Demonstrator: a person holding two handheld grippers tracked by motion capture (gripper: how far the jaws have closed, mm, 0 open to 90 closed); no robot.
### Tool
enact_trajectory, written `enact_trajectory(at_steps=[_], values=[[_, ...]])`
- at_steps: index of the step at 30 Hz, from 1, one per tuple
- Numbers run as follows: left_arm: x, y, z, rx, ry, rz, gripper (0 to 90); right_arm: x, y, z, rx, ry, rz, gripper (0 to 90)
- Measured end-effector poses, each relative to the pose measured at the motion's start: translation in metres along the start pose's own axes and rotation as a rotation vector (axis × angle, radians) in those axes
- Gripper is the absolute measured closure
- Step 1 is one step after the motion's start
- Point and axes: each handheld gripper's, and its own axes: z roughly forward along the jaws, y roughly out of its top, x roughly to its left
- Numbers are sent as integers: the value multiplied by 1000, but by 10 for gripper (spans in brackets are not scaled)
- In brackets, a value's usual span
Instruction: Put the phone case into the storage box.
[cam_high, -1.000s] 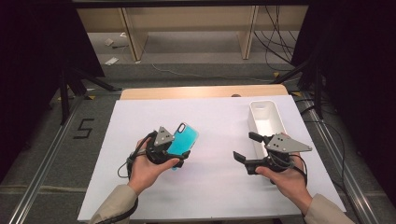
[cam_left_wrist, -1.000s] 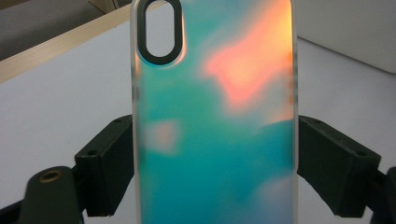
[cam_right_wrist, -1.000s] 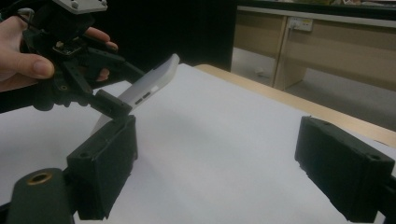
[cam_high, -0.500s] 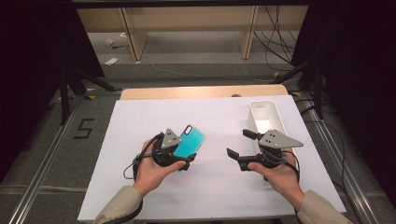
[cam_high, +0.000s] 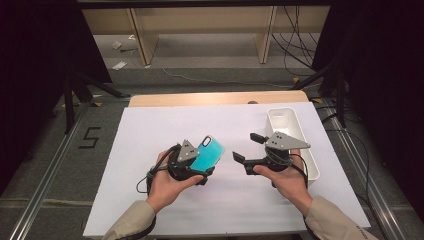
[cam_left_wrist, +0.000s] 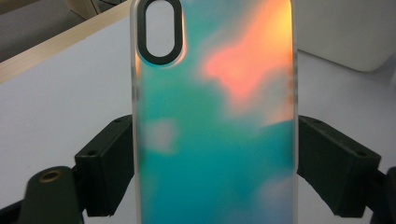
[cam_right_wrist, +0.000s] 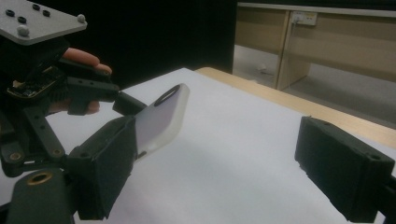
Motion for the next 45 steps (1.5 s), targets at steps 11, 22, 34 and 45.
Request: enact_trajectory(at_steps=[11, 22, 34, 45], values=[[-8, 2, 5, 0, -13, 18, 170, 0, 4, 16, 9, 7, 13, 144], [-14, 2, 11, 5, -22, 32, 170, 1, 5, 29, 29, 22, 22, 154], [-21, 3, 16, 9, -27, 56, 169, 5, 5, 39, 49, 35, 28, 159], [-27, 5, 19, 2, -37, 69, 169, 4, 3, 46, 66, 40, 38, 196]])
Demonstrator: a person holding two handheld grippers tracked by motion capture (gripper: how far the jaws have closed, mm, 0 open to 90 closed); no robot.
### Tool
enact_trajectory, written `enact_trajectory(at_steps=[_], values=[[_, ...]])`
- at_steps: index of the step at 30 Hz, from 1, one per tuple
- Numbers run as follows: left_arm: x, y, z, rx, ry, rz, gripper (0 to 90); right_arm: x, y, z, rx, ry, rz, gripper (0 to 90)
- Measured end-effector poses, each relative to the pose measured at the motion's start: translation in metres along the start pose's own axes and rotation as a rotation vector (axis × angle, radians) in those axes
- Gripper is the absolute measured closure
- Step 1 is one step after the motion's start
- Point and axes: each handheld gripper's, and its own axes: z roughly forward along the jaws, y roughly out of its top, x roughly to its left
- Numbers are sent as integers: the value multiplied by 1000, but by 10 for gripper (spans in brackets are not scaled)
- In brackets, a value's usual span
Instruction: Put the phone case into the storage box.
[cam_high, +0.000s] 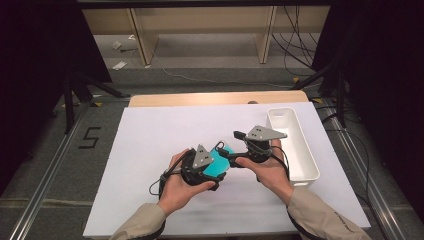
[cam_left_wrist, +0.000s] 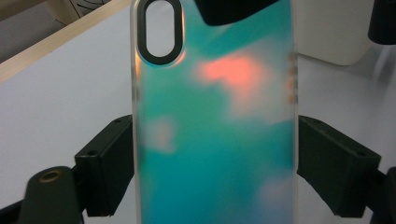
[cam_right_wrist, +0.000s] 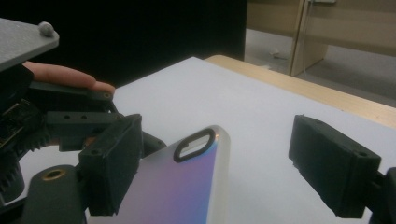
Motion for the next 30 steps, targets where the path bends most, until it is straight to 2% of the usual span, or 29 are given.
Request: enact_trajectory(at_steps=[6, 19, 24, 30], values=[[-2, 1, 1, 3, -5, 1, 169, -1, -1, 5, 9, 2, 20, 220], [-3, 1, 1, 0, 10, 14, 170, 1, -1, 11, 25, -4, 20, 278], [-4, 1, 2, -3, 8, 21, 169, 0, -3, 11, 31, -4, 31, 324], [-4, 2, 2, -8, 8, 22, 169, -1, -3, 12, 35, 5, 38, 418]])
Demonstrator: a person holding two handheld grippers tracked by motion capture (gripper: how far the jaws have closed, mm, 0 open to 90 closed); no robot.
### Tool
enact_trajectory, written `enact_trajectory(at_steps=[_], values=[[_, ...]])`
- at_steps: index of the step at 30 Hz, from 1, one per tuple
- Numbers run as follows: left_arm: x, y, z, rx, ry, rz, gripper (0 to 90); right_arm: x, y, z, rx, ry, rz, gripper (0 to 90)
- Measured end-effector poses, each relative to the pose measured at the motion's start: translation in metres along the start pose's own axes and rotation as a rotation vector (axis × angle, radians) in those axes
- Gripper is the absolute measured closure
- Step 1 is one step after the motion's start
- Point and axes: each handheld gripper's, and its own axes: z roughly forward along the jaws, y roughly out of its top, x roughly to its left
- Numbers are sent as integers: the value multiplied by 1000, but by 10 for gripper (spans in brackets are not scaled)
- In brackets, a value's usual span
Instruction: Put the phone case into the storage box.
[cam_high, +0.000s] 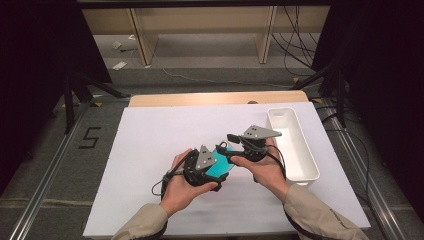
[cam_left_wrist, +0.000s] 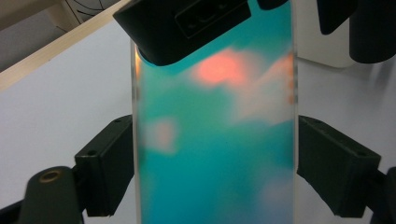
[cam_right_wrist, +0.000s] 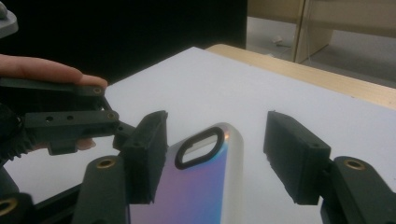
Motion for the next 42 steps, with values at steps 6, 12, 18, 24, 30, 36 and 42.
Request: enact_trajectory(at_steps=[6, 12, 18, 24, 30, 36, 42], values=[[0, 0, 0, -4, 0, 2, 170, -1, -1, 1, 4, 9, 9, 469], [0, 0, 0, -9, 1, 5, 170, -2, -1, 2, 11, 23, 30, 535], [0, 0, 0, -9, -2, 6, 170, -2, -1, 2, 14, 43, 48, 603], [0, 0, 0, -14, -2, 5, 169, -3, -1, 1, 10, 49, 70, 623], [-1, -1, 1, -10, -1, 9, 168, -3, 0, 1, 9, 46, 95, 642], [-3, -2, 3, -4, 13, 21, 167, 3, 4, -2, -8, 69, 104, 728], [-5, -2, 4, -17, 23, 37, 170, 7, 7, -5, -17, 97, 115, 764]])
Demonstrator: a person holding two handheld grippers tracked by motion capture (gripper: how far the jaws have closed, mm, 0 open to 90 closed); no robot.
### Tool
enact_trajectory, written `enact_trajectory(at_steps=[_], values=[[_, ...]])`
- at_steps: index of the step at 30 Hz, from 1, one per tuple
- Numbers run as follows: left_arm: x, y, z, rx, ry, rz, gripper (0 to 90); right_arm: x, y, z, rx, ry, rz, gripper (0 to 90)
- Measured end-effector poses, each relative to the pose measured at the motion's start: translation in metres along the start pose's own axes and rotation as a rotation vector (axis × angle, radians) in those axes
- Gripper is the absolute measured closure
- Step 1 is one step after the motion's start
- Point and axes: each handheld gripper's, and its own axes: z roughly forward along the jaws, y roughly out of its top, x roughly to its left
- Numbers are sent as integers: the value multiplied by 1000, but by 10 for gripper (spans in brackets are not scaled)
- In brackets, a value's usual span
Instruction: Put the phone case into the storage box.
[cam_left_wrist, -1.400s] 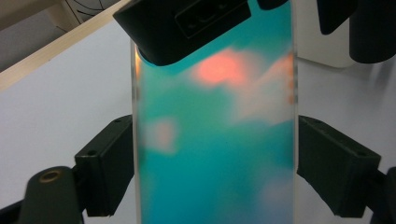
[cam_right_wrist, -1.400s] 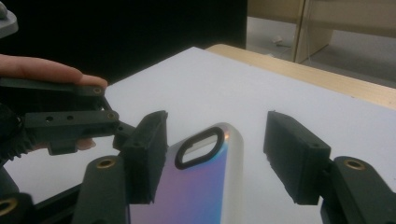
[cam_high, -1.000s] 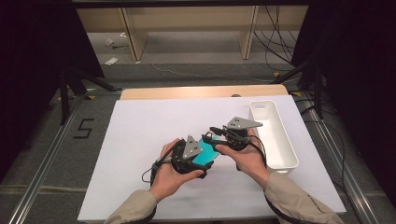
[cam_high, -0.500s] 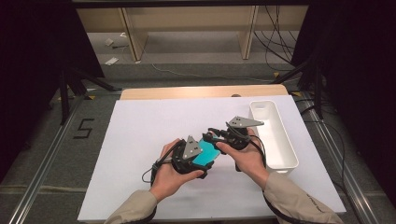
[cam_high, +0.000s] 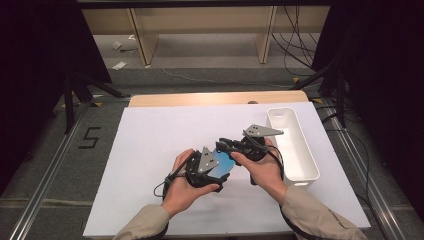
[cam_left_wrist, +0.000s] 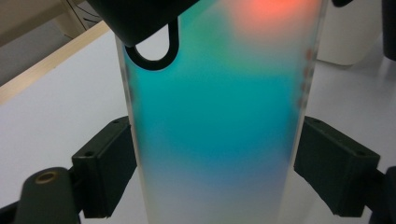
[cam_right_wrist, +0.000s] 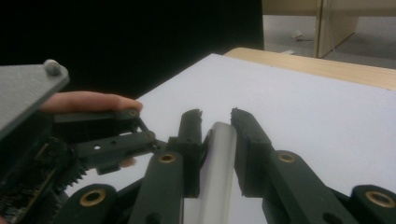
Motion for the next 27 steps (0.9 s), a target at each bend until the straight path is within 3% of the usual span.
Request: enact_trajectory(at_steps=[1, 2, 6, 7, 10, 14, 18, 27], values=[[0, 0, 0, -5, -1, -1, 170, 0, 0, 0, 0, 0, 0, 799], [1, 1, -1, -8, 0, 0, 156, 3, 2, -2, 2, -16, -39, 799], [6, 0, -3, -18, 1, -10, 132, 4, 4, -4, -6, 15, -37, 799], [8, -1, -4, -26, -1, -7, 127, 5, 7, -5, -3, 5, -74, 799], [13, -2, -6, -39, -21, -5, 113, 4, 8, -7, 2, 14, -86, 799], [17, -7, -9, -50, -55, -48, 112, 1, 10, -10, 28, 44, -117, 799], [21, -10, -11, -51, -66, -66, 125, -1, 11, -12, 39, 61, -139, 799], [25, -13, -14, -53, -90, -67, 153, -9, 16, -19, 91, 126, -208, 799]])
